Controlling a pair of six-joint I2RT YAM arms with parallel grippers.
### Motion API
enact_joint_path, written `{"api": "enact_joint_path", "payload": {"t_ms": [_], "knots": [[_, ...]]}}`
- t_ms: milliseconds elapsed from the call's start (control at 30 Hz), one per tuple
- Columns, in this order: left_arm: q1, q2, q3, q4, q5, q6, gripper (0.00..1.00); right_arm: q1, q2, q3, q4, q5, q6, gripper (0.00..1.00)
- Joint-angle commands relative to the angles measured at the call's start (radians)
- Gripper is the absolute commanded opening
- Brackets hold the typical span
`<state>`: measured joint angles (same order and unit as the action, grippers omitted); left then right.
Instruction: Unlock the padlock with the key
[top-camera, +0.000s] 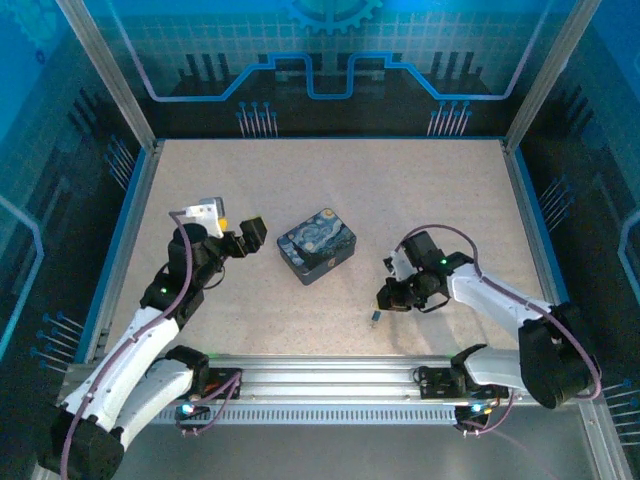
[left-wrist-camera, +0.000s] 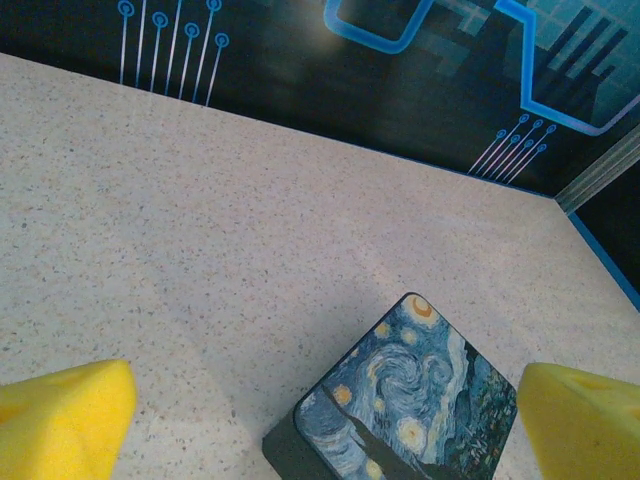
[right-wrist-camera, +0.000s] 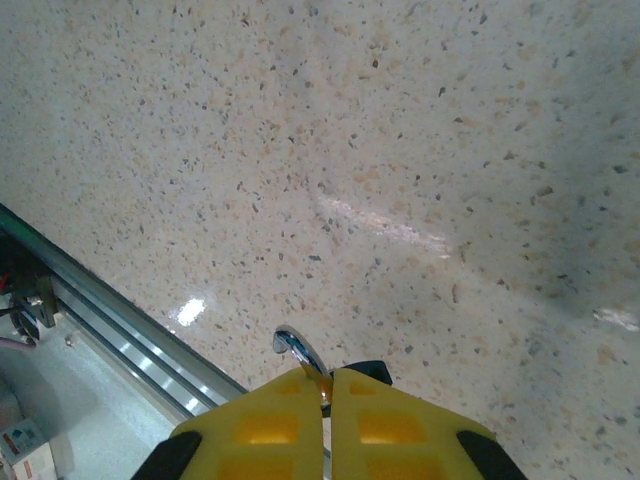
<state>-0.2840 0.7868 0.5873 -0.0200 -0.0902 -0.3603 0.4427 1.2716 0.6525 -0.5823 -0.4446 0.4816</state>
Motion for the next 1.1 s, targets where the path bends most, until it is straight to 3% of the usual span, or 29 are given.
{"api": "enact_joint_path", "payload": {"t_ms": [0,267,1067], "knots": [[0.009,-0.019,-0.02,0.002,0.003,-0.011,0.99,0.027,0.04,0.002,0.039,-0.003,0.008,0.08],[0.009,-0.018,-0.024,0.001,-0.001,-0.012,0.99,0.053,0.123,-0.014,0.166,-0.006,0.04,0.09],[0.009,-0.022,-0.026,-0.008,0.0,-0.011,0.99,0.103,0.221,0.014,0.212,0.02,0.04,0.15]]}}
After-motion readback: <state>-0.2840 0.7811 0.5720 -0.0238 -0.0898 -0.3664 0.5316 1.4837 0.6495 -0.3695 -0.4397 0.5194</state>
